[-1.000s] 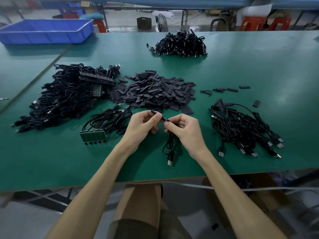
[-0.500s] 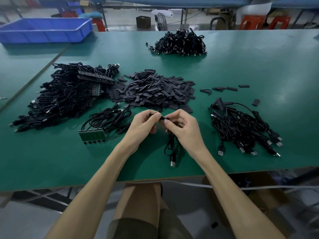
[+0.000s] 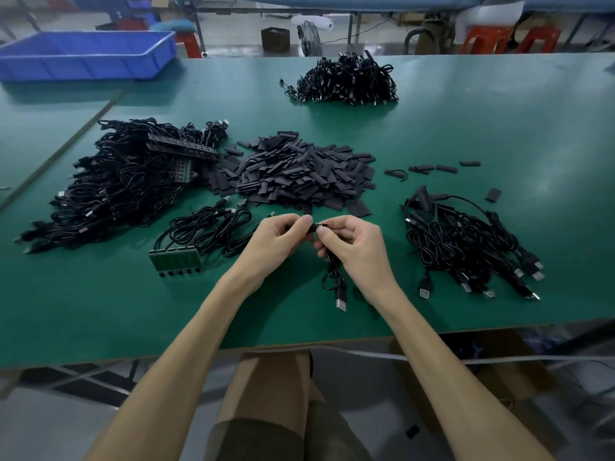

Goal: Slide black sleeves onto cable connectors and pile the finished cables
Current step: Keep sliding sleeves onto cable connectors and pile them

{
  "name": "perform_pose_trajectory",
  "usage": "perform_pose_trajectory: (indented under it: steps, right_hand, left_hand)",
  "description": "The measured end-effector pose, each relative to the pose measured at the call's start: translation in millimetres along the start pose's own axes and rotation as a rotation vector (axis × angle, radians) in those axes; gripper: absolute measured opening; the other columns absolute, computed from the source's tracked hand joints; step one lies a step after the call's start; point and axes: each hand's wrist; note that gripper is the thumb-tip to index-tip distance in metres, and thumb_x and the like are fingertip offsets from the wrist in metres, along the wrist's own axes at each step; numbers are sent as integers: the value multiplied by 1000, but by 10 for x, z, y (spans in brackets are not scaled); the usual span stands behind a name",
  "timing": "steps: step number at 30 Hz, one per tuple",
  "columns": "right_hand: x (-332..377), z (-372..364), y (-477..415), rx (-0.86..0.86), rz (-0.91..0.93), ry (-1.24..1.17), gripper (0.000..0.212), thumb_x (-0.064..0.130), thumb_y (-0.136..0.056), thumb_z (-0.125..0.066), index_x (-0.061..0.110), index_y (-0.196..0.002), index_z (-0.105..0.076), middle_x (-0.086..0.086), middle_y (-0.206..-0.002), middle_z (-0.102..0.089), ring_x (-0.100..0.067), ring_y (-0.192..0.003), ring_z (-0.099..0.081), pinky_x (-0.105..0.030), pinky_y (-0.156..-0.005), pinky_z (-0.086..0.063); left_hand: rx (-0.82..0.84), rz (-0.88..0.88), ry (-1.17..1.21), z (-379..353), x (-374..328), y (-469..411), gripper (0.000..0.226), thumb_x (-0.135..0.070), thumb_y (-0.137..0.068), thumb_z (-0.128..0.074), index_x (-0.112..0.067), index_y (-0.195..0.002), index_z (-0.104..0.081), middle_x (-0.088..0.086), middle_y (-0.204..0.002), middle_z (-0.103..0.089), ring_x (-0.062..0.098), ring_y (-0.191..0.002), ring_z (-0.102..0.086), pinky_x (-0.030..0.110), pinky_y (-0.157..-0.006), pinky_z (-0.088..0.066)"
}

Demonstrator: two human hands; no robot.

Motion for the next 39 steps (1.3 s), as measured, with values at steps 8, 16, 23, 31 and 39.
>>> perform_pose_trajectory:
  steps: [8,16,23,31,39]
  right_hand:
    - [8,16,10,30,-12,2,7,8,-97,-70,4,-100,-74,-5,-80,-78,-15,-67,-72,-23,-66,-55]
    - [-5,28,13,59,-1,41,5,10,-96,-71,7,-98,-74,-6,-80,-79,-19,-68,-74,-25,-70,-58]
    - [3,41,17,89,-17,-41,5,9,-97,-70,5,-97,-74,-9,-79,-78,-19,-67,-73,-25,-70,-58]
    - [16,34,7,88,-24,-80,4,7,-97,-70,5,-94,-72,-10,-78,-77,-19,-66,-71,-27,-68,-59]
    - [18,45,1,88,8,-93,4,6,-95,-72,8,-92,-73,-11,-78,-77,-19,-68,-71,-26,-68,-58]
  left_hand:
    - [64,-16,-56,55,-40,5,37,-43,-100,-55,-13,-83,-68,4,-67,-37,21,-62,-28,31,-55,-24]
    - [96,-29,-98,65,-50,32,31,-31,-106,-52,-14,-83,-65,-4,-64,-38,11,-57,-30,19,-50,-27]
    - [104,-49,-154,73,-57,42,32,-31,-107,-50,-18,-80,-62,-6,-65,-38,9,-57,-31,20,-52,-28]
    - [107,-69,-158,105,-38,44,32,-36,-107,-48,-20,-87,-67,-2,-68,-38,12,-60,-31,24,-53,-27]
    - [140,-73,-181,126,-59,39,35,-38,-107,-47,-16,-89,-67,-2,-66,-37,13,-59,-31,26,-53,-27]
Point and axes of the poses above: each hand's wrist, its own y-axis away from the middle knuckle, its own z-axis out of the back of the hand, x = y × z
